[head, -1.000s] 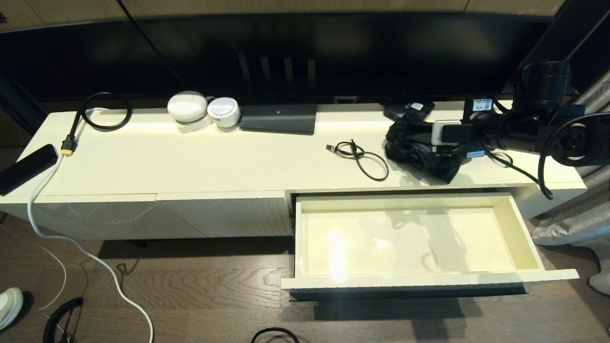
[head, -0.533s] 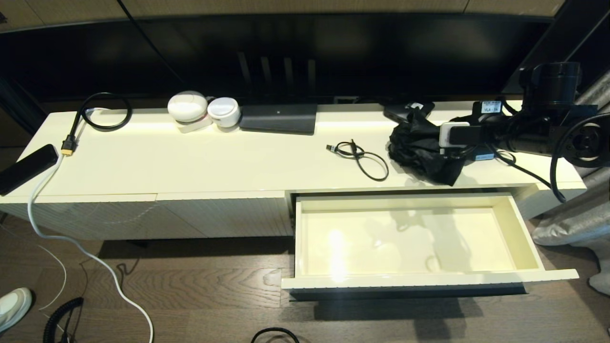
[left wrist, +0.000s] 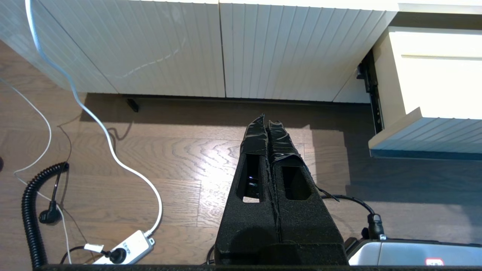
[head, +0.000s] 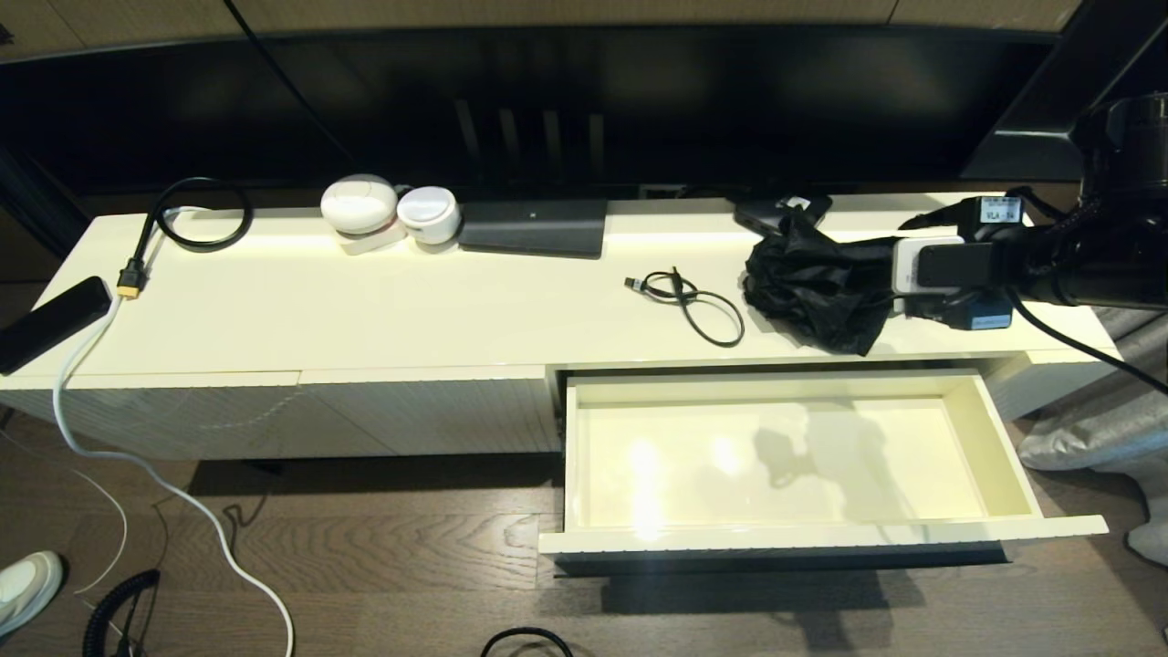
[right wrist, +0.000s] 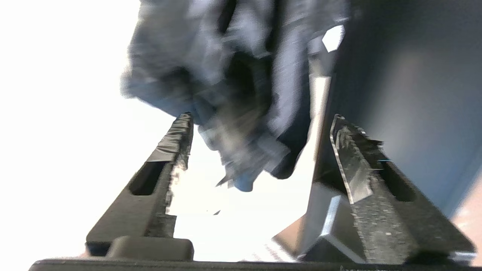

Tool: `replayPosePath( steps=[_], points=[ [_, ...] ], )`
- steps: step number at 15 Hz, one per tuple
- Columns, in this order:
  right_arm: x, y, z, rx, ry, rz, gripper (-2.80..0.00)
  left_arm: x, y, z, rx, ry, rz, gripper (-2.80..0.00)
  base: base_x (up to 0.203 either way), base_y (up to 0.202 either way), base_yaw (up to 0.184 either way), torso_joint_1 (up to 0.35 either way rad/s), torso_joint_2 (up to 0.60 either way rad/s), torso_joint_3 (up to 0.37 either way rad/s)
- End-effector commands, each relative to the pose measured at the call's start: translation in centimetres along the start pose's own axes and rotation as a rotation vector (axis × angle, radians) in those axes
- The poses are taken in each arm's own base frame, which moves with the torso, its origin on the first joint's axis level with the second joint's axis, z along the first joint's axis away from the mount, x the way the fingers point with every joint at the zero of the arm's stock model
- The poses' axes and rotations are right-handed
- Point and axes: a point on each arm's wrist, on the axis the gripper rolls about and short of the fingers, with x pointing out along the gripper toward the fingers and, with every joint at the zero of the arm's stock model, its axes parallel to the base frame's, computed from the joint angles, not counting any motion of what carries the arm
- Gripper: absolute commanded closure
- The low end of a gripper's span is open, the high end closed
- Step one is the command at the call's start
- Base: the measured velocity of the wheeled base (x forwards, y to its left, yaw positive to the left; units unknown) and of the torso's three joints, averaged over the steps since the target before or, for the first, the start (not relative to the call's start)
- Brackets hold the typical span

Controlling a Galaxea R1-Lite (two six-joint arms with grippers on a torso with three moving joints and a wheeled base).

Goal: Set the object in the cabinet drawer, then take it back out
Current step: Take the umbrella out of the drawer and put it on the table, then close the drawer

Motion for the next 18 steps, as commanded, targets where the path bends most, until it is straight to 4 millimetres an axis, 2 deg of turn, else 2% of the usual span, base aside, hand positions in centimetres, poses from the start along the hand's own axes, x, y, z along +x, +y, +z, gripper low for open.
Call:
replayPosePath(
  steps=[1, 5, 7, 10, 12, 13, 14, 18],
  points=[
    [-4.8, 0.8, 0.8, 0.035, -0.009, 0.048, -2.8, 0.0, 0.0, 0.0, -0.001, -0.001, 0.001, 0.0, 0.0, 0.0, 0.0, 0.0, 0.0, 0.0],
    [-9.7, 6.7, 2.3, 0.179, -0.044, 0.306, -2.8, 0.0, 0.0, 0.0, -0.001, -0.001, 0.002, 0.0, 0.0, 0.0, 0.0, 0.0, 0.0, 0.0],
    [-11.5, 9.5, 3.0, 0.277, -0.061, 0.408, -2.8, 0.0, 0.0, 0.0, -0.001, 0.0, 0.001, 0.0, 0.0, 0.0, 0.0, 0.0, 0.0, 0.0],
    [-13.4, 11.7, 3.9, 0.367, -0.089, 0.464, -2.8, 0.0, 0.0, 0.0, -0.001, -0.001, 0.002, 0.0, 0.0, 0.0, 0.0, 0.0, 0.0, 0.0],
    [-13.8, 13.0, 4.3, 0.367, -0.106, 0.502, -2.8, 0.0, 0.0, 0.0, -0.001, 0.0, 0.0, 0.0, 0.0, 0.0, 0.0, 0.0, 0.0, 0.0],
    [-14.0, 13.7, 4.4, 0.359, -0.113, 0.52, -2.15, 0.0, 0.0, 0.0, -0.001, 0.0, 0.0, 0.0, 0.0, 0.0, 0.0, 0.0, 0.0, 0.0],
    [-14.2, 14.4, 4.4, 0.353, -0.116, 0.541, 0.0, 0.0, 0.0, 0.0, -0.001, -0.001, 0.002, 0.0, 0.0, 0.0, 0.0, 0.0, 0.0, 0.0],
    [-14.5, 17.5, 4.0, 0.372, -0.081, 0.634, 0.0, 0.0, 0.0, 0.0, -0.001, -0.001, 0.002, 0.0, 0.0, 0.0, 0.0, 0.0, 0.0, 0.0]
  ],
)
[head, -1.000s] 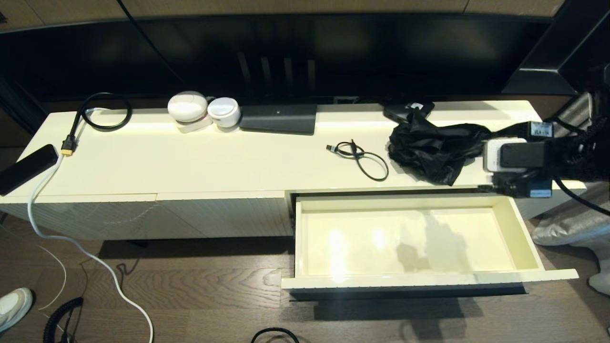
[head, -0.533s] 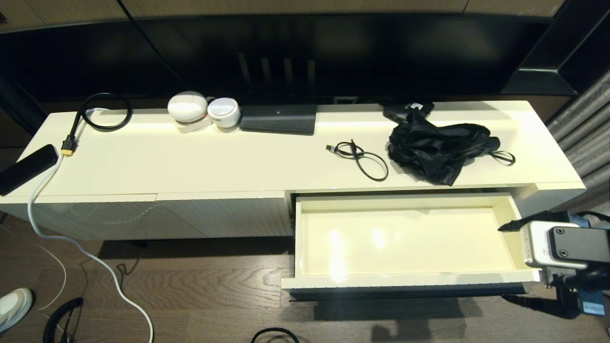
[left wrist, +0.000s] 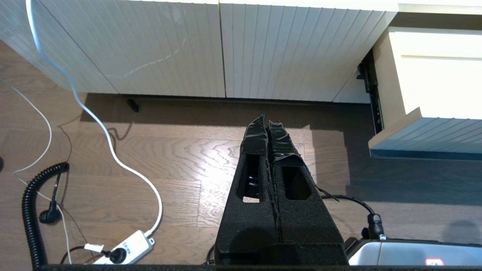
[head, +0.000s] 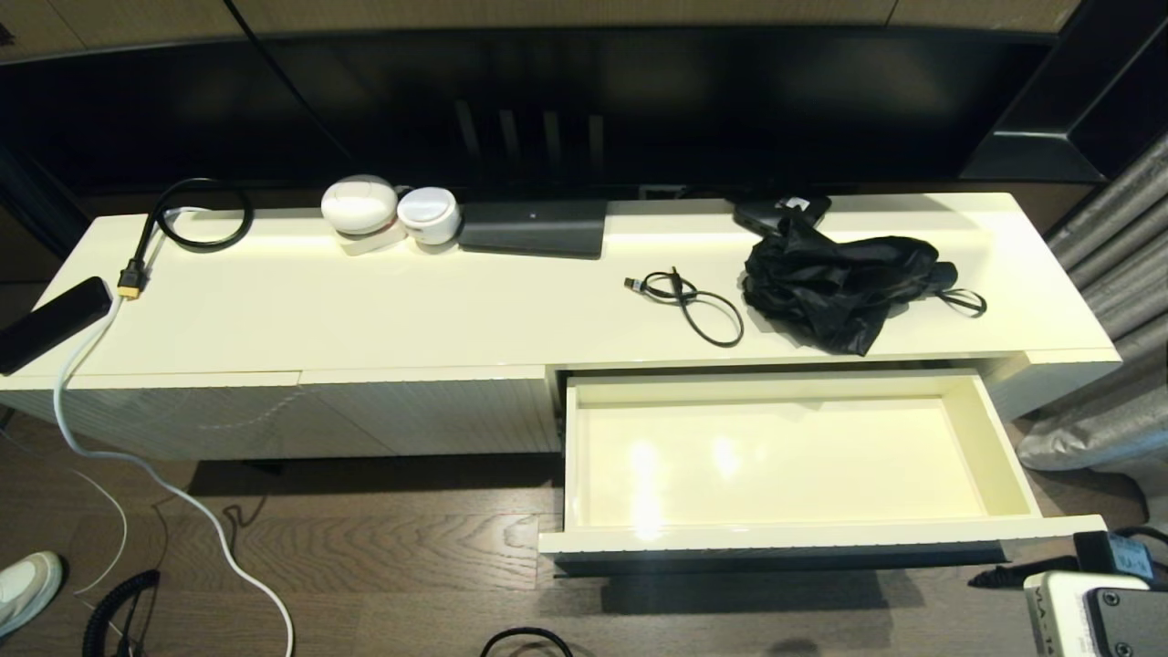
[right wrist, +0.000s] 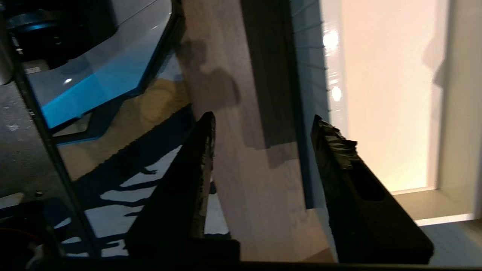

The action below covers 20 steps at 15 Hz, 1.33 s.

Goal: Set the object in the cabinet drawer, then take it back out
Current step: Close the drawer

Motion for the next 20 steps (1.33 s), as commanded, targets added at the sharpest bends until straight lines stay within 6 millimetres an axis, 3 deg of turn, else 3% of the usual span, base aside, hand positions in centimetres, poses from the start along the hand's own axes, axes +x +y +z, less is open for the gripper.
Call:
replayPosePath(
  steps=[1, 6, 10, 20],
  points=[
    [0.7, 1.4, -0.9, 0.02, 0.028, 0.054, 0.0, 0.0, 0.0, 0.0, -0.001, 0.0, 0.0, 0.0, 0.0, 0.0, 0.0, 0.0, 0.0, 0.0],
    [4.0, 3.5, -2.9, 0.065, 0.073, 0.114, 0.0, 0.0, 0.0, 0.0, -0.001, 0.0, 0.0, 0.0, 0.0, 0.0, 0.0, 0.0, 0.0, 0.0],
    [7.7, 2.8, -3.3, 0.087, 0.083, 0.119, 0.0, 0.0, 0.0, 0.0, -0.001, 0.0, 0.0, 0.0, 0.0, 0.0, 0.0, 0.0, 0.0, 0.0],
    [13.2, 0.4, -3.4, 0.081, 0.124, 0.03, 0.0, 0.0, 0.0, 0.0, -0.001, -0.001, 0.001, 0.0, 0.0, 0.0, 0.0, 0.0, 0.0, 0.0]
  ],
)
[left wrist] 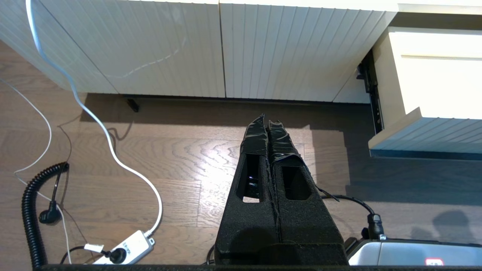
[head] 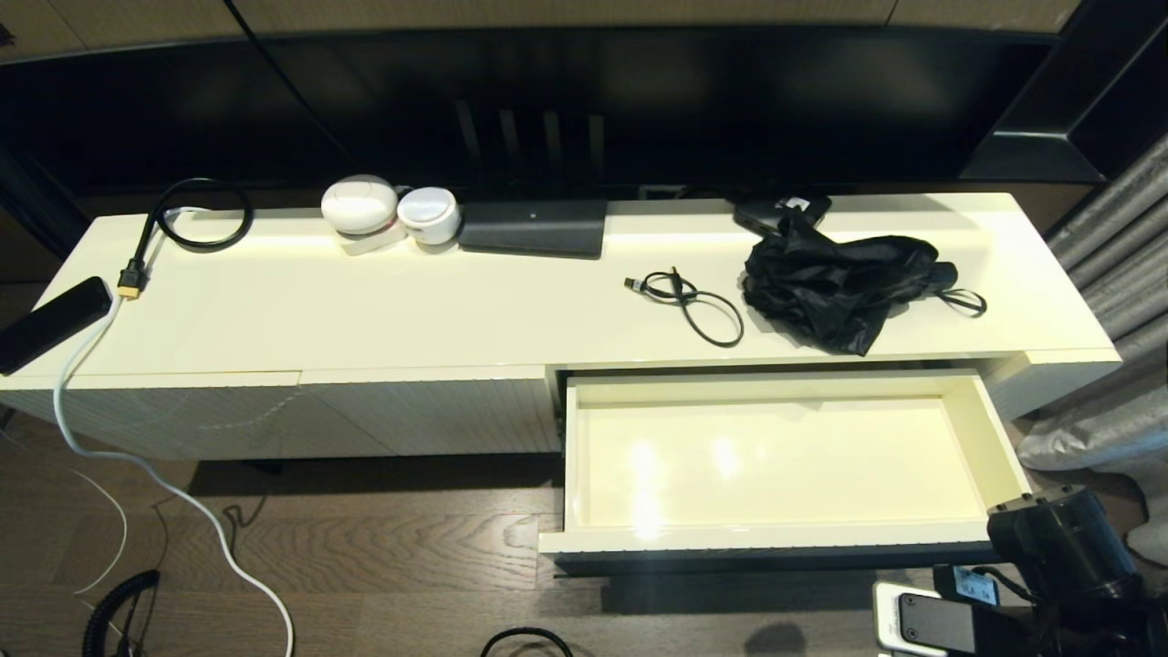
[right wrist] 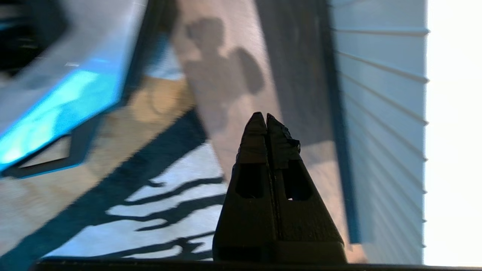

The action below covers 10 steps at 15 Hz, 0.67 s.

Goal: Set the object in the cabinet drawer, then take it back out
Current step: Close the drawer

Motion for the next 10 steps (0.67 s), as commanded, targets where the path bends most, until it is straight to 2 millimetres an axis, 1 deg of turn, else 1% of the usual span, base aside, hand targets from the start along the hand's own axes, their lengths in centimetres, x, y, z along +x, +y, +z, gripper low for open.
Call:
replayPosePath(
  steps=[1, 4, 6, 8, 10],
  points=[
    [1.5, -0.1, -0.1, -0.003, 0.038, 0.013, 0.0, 0.0, 0.0, 0.0, -0.001, 0.0, 0.001, 0.0, 0.0, 0.0, 0.0, 0.0, 0.0, 0.0],
    [3.1, -0.9, 0.0, -0.006, 0.046, -0.057, 0.0, 0.0, 0.0, 0.0, -0.001, 0.0, 0.001, 0.0, 0.0, 0.0, 0.0, 0.0, 0.0, 0.0],
    [3.7, -1.6, 0.4, 0.031, 0.022, -0.117, 0.0, 0.0, 0.0, 0.0, -0.001, 0.0, 0.001, 0.0, 0.0, 0.0, 0.0, 0.0, 0.0, 0.0],
    [3.8, -2.1, 0.7, 0.065, -0.003, -0.169, 0.0, 0.0, 0.0, 0.0, -0.001, 0.0, 0.001, 0.0, 0.0, 0.0, 0.0, 0.0, 0.0, 0.0],
    [3.3, -2.4, 1.0, 0.068, -0.011, -0.219, 0.0, 0.0, 0.0, 0.0, -0.001, 0.0, 0.0, 0.0, 0.0, 0.0, 0.0, 0.0, 0.0, 0.0]
  ],
)
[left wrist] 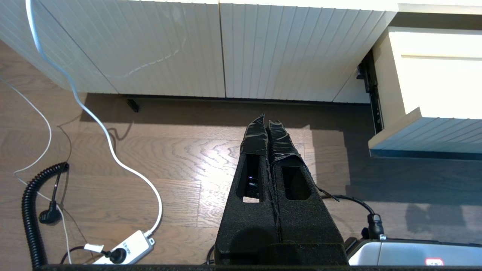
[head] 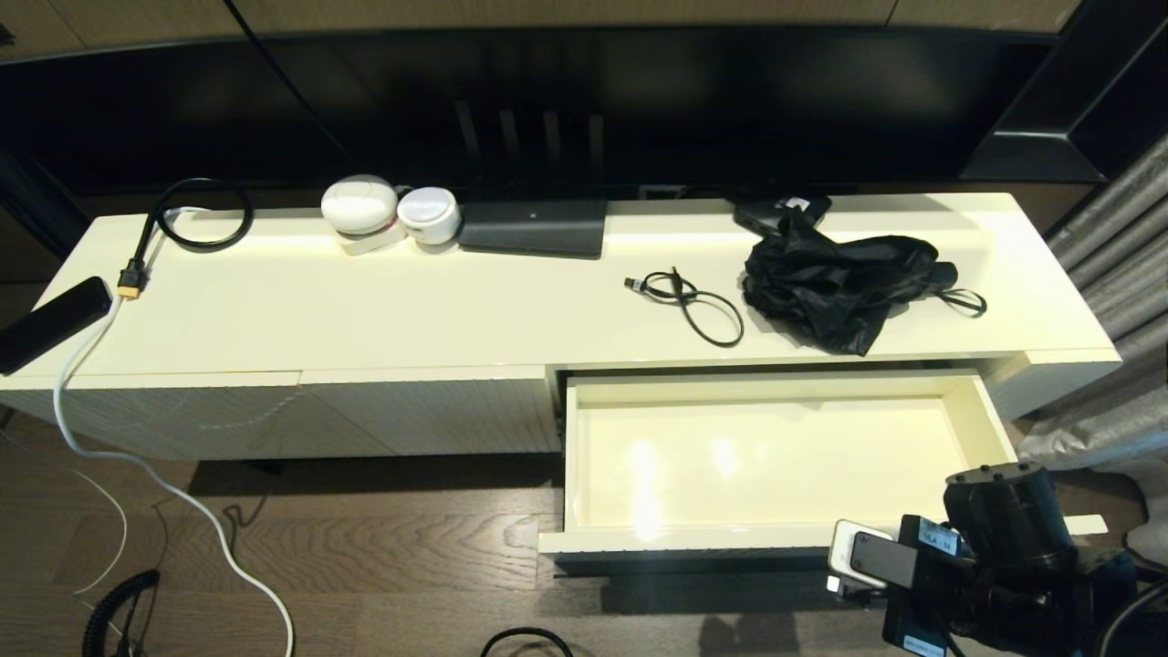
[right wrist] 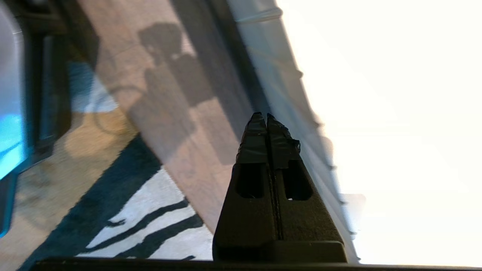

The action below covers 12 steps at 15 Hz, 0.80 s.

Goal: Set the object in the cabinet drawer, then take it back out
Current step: Close the drawer

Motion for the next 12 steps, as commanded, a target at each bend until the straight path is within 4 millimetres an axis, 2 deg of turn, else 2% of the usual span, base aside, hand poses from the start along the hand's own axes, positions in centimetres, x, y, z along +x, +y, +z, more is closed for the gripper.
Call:
replayPosePath(
  steps=[1, 6, 12],
  points=[
    [-0.23, -0.22, 0.21, -0.005, -0.013, -0.025, 0.0, 0.0, 0.0, 0.0, -0.001, -0.001, 0.002, 0.0, 0.0, 0.0, 0.0, 0.0, 0.0, 0.0],
    [-0.47, -0.67, 0.56, 0.106, -0.053, -0.072, 0.0, 0.0, 0.0, 0.0, -0.001, -0.001, 0.002, 0.0, 0.0, 0.0, 0.0, 0.0, 0.0, 0.0],
    [-0.08, -0.77, 0.64, 0.144, -0.07, -0.091, 0.0, 0.0, 0.0, 0.01, -0.001, -0.001, 0.001, 0.0, 0.0, 0.0, 0.0, 0.0, 0.0, 0.0]
  ],
)
